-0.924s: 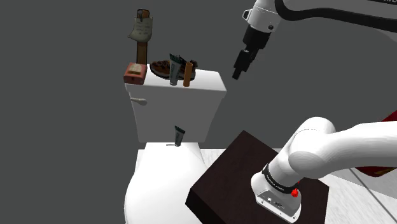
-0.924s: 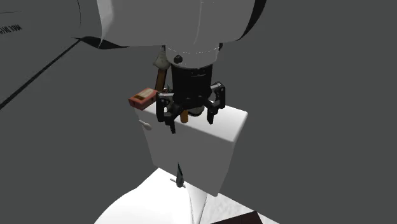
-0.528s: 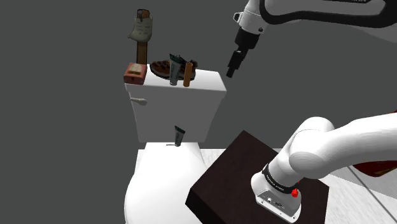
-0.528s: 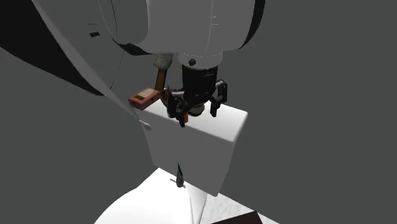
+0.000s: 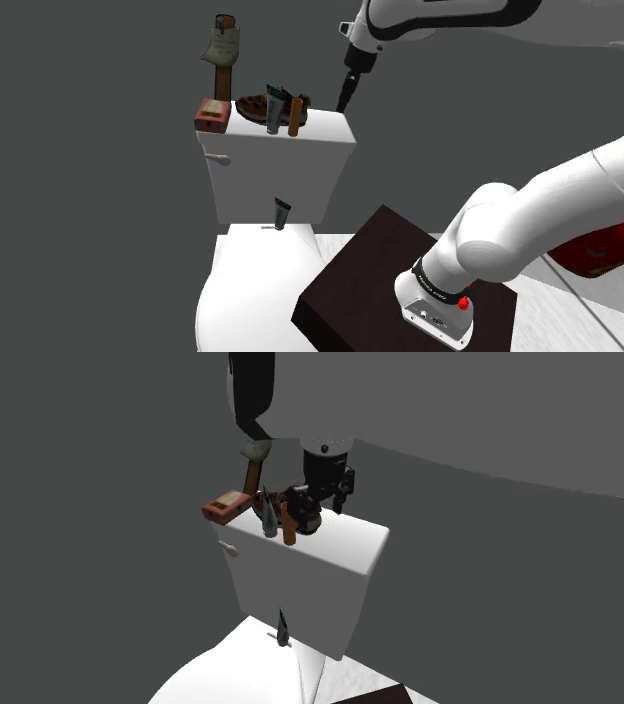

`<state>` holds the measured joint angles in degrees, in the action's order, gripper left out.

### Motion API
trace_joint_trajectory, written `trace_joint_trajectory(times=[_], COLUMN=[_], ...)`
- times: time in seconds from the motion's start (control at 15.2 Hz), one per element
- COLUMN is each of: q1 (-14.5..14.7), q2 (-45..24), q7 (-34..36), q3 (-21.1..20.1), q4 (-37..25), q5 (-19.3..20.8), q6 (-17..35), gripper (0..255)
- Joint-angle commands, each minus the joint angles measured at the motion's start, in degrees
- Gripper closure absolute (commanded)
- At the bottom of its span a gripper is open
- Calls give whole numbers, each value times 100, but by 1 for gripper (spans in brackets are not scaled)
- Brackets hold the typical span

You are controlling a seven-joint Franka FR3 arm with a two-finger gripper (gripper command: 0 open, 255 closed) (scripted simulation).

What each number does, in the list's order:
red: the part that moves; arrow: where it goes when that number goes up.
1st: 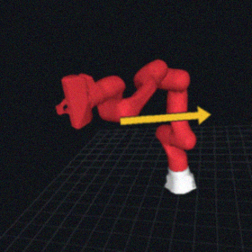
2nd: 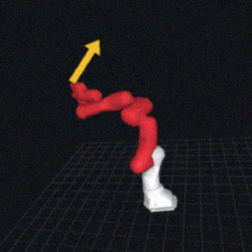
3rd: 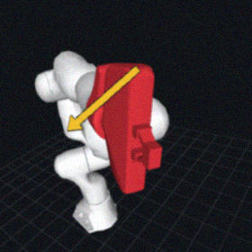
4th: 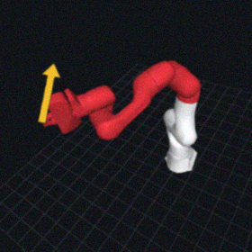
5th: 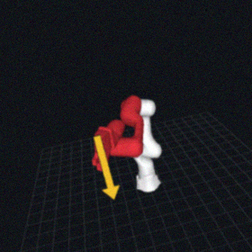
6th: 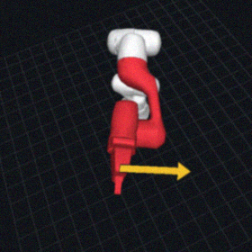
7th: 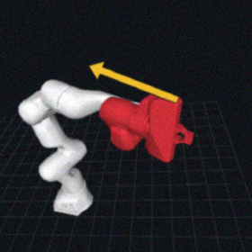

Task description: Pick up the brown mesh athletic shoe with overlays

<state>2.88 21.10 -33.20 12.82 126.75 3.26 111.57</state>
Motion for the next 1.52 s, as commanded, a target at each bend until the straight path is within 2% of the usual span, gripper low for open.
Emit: trace_joint_trajectory(times=[0.0,0.4,0.73,1.32,1.39,1.45], q1=[76,215,184,169,169,167], q2=[-411,-1730,-2826,-2968,-2948,-2958], q7=[-413,-1646,-2593,-2667,-2668,-2670], q3=[124,380,395,371,373,373], q4=[-243,-1273,-2325,-1913,-1883,-1898], q5=[-69,-487,-926,-1004,-998,-1001], q6=[221,613,704,1249,1260,1255], gripper=[0,0,0,0,255,255])
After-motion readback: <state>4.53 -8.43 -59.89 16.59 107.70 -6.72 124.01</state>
